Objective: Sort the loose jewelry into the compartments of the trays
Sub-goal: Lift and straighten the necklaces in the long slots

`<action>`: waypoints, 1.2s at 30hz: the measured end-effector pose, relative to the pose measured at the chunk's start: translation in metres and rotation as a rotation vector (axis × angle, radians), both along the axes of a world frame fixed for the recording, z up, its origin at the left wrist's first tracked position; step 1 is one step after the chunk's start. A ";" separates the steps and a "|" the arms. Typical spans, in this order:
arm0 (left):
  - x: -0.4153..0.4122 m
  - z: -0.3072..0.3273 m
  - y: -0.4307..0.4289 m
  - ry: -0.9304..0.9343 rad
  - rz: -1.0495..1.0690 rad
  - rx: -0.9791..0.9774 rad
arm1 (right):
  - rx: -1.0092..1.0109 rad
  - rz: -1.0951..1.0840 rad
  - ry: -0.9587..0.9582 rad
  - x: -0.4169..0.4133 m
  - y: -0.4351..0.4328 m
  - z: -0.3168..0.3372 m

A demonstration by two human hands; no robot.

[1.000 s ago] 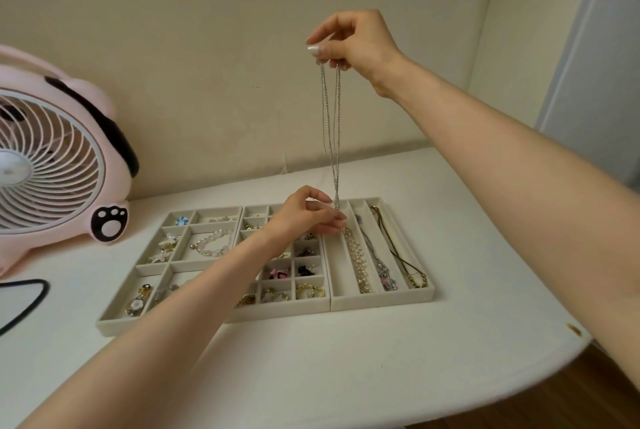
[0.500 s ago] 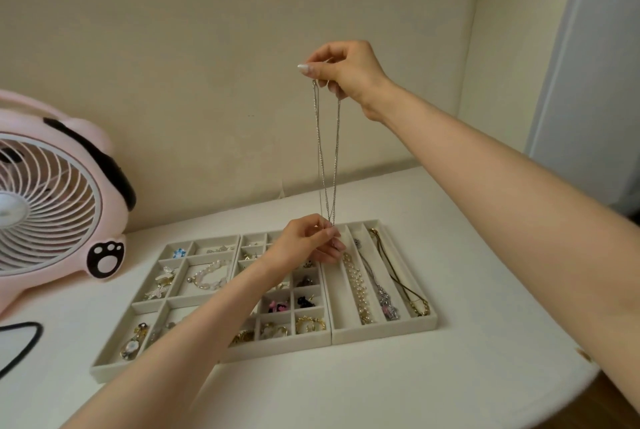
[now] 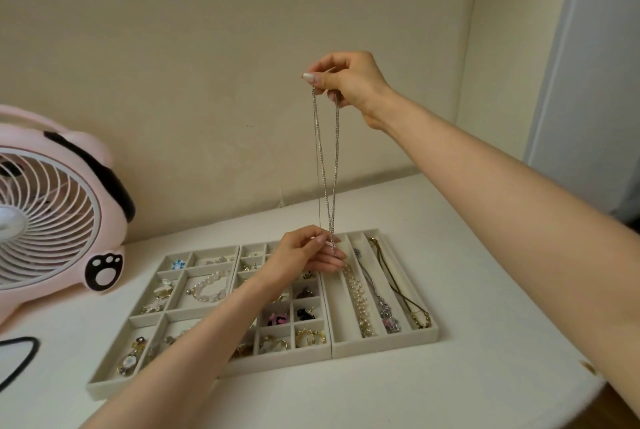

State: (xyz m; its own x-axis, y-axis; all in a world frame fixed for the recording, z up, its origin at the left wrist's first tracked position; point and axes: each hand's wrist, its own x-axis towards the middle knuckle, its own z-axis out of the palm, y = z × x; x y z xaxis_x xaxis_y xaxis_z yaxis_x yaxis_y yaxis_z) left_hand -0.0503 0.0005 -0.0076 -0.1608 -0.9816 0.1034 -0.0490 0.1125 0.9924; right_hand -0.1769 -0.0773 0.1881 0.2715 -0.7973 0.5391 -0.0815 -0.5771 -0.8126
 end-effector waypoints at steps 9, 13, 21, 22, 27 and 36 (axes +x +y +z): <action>-0.001 0.000 0.000 -0.094 0.098 -0.044 | -0.014 0.004 -0.015 0.002 0.004 0.004; -0.003 0.000 0.001 -0.045 0.093 -0.040 | -0.021 0.006 -0.014 0.003 0.005 0.007; -0.003 0.006 0.004 -0.011 0.012 0.014 | -0.018 0.018 -0.013 0.005 0.004 0.004; -0.003 0.006 0.004 -0.012 0.014 0.013 | -0.017 0.018 -0.013 0.005 0.004 0.003; -0.003 0.004 0.007 -0.030 0.018 -0.027 | -0.016 0.019 -0.017 0.005 0.003 0.003; -0.001 0.003 0.007 -0.042 -0.007 -0.076 | -0.021 0.029 -0.001 0.004 0.000 -0.002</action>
